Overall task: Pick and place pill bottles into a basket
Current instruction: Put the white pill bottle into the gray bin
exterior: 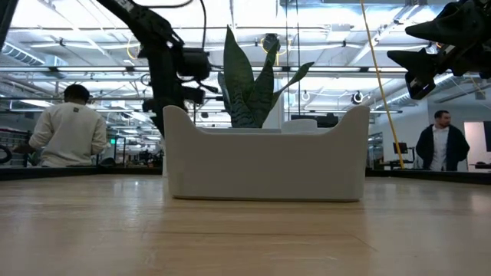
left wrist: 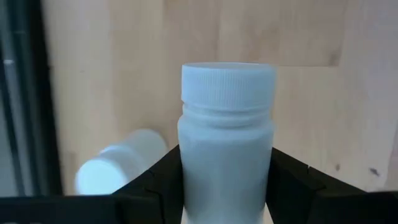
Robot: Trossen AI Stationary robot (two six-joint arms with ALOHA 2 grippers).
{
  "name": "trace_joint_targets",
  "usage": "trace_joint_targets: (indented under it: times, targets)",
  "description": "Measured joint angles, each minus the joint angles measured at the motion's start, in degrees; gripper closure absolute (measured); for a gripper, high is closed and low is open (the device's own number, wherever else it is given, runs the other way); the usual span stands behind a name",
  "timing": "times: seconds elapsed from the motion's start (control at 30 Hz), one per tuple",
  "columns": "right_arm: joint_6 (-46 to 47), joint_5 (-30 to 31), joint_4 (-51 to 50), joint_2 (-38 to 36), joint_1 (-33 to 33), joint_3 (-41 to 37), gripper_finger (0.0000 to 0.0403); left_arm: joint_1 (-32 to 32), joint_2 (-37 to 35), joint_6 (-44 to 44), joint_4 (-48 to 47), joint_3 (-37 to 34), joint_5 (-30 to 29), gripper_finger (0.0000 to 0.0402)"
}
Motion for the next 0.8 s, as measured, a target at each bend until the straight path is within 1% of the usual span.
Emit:
trace_joint_targets:
  times: [0.1, 0.2, 0.37, 0.47, 0.57, 0.63, 0.73, 0.8]
  targets:
    - [0.00, 0.00, -0.02, 0.00, 0.00, -0.02, 0.0209, -0.04, -3.45, -3.23, -0.88, 0.00, -1.04, 0.0220]
    - [0.00, 0.00, -0.02, 0.00, 0.00, -0.01, 0.0210, -0.04, -7.09, -9.12, -1.30, 0.02, -0.67, 0.0216]
    - [-0.41, 0.00, -0.02, 0.00, 0.02, 0.00, 0.0209, -0.73, -13.81, -20.00, -1.33, 0.02, 2.21, 0.0215]
    - [-7.49, 0.07, 0.00, 0.00, 0.00, -0.02, 0.0207, -1.43, -17.87, -26.58, -1.25, 0.02, 3.96, 0.0214]
    - [-13.15, 0.04, -0.01, 0.00, 0.00, -0.02, 0.0207, -2.09, -21.72, -33.45, -0.22, 0.04, 7.52, 0.0214]
    - [-15.35, 0.26, -0.01, 0.00, 0.00, -0.02, 0.0207, -2.71, -23.99, -37.90, 1.16, 0.04, 10.61, 0.0214]
    - [-19.82, 3.45, 0.41, 0.02, 0.02, -0.02, 0.0207, -4.34, -27.04, -43.88, 4.81, 0.09, 14.06, 0.0214]
    - [-20.36, 5.04, 2.64, 0.04, -0.02, -0.02, 0.0207, -5.55, -28.73, -46.85, 7.05, 0.11, 15.81, 0.0214]
